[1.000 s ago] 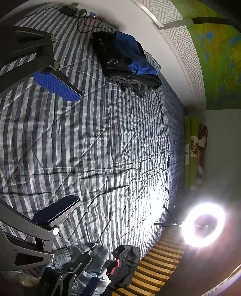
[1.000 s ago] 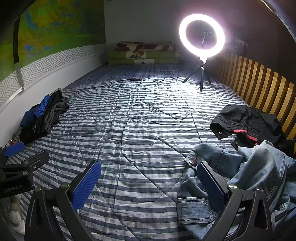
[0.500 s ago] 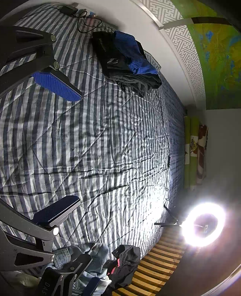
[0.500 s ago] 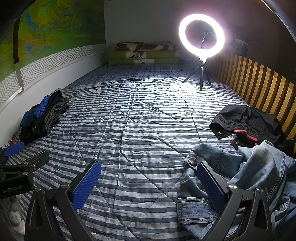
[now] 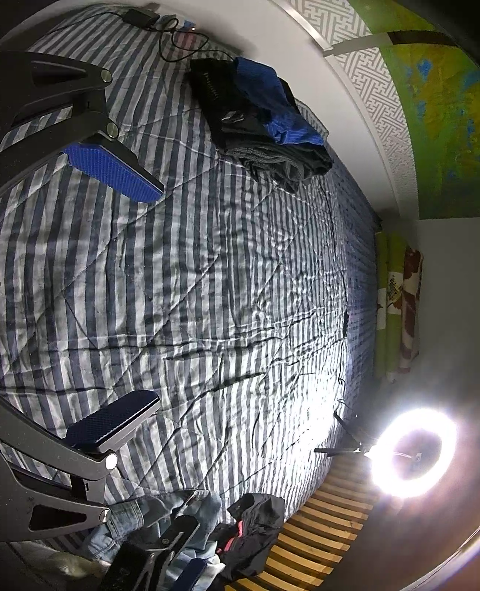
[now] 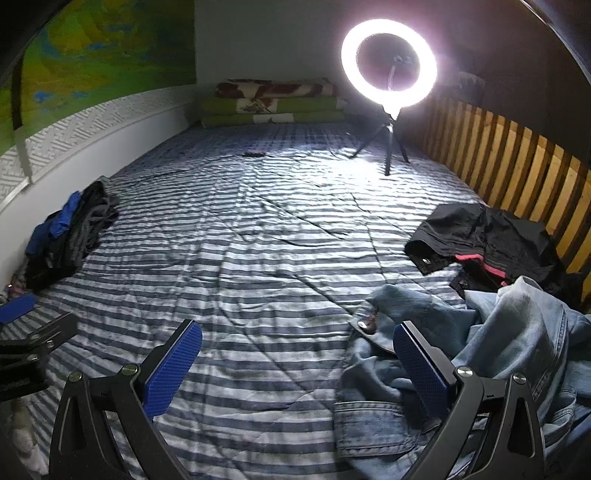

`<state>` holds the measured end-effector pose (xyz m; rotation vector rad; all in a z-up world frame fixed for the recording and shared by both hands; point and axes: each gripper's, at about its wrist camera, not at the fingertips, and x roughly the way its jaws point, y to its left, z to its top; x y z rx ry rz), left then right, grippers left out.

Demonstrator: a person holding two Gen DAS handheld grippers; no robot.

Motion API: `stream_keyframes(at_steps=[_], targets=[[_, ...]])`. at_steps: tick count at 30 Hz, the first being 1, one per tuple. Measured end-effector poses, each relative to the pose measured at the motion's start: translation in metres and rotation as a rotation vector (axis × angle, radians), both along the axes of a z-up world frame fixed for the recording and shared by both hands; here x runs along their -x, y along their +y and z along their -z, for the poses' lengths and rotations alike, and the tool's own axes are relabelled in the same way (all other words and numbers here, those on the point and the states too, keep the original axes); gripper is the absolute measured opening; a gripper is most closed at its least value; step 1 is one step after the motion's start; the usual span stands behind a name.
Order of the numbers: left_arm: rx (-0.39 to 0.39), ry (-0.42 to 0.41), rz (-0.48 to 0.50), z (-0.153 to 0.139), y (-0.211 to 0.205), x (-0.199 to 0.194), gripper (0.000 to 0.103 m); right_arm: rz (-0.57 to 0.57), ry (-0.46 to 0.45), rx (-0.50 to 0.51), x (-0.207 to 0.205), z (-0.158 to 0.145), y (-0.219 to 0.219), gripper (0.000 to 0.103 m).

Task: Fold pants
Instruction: 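Move the right tool toward the black garment with pink trim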

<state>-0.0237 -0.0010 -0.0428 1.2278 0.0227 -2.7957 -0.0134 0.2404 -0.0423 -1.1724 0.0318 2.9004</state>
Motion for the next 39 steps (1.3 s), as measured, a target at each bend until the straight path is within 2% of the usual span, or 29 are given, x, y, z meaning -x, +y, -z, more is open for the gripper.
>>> stream_keyframes(at_steps=[5, 11, 16, 20, 24, 28, 34, 39], targets=[[-0.008, -0.007, 0.008, 0.002, 0.005, 0.007, 0.103, 0.031, -0.042, 0.033, 0.011, 0.009, 0.018, 0.102], [-0.001, -0.048, 0.011, 0.018, 0.013, 0.016, 0.103, 0.094, -0.041, 0.027, 0.03, 0.008, 0.048, 0.102], [-0.013, -0.091, 0.019, 0.037, 0.014, 0.022, 0.103, 0.261, -0.039, 0.065, 0.053, 0.001, 0.117, 0.102], [0.003, -0.092, 0.032, 0.046, 0.016, 0.024, 0.103, 0.422, -0.022, 0.02, 0.063, -0.001, 0.178, 0.102], [-0.008, -0.107, 0.037, 0.055, 0.018, 0.028, 0.103, 0.557, -0.045, 0.007, 0.068, 0.007, 0.237, 0.102], [-0.014, -0.114, 0.034, 0.064, 0.022, 0.032, 0.103, 0.611, -0.074, 0.063, 0.069, 0.018, 0.279, 0.102], [-0.007, -0.13, 0.041, 0.074, 0.035, 0.037, 0.103, 0.72, -0.083, 0.05, 0.075, 0.024, 0.323, 0.102], [0.011, -0.137, 0.056, 0.081, 0.045, 0.042, 0.103, 0.823, -0.146, 0.152, 0.076, 0.047, 0.371, 0.102]])
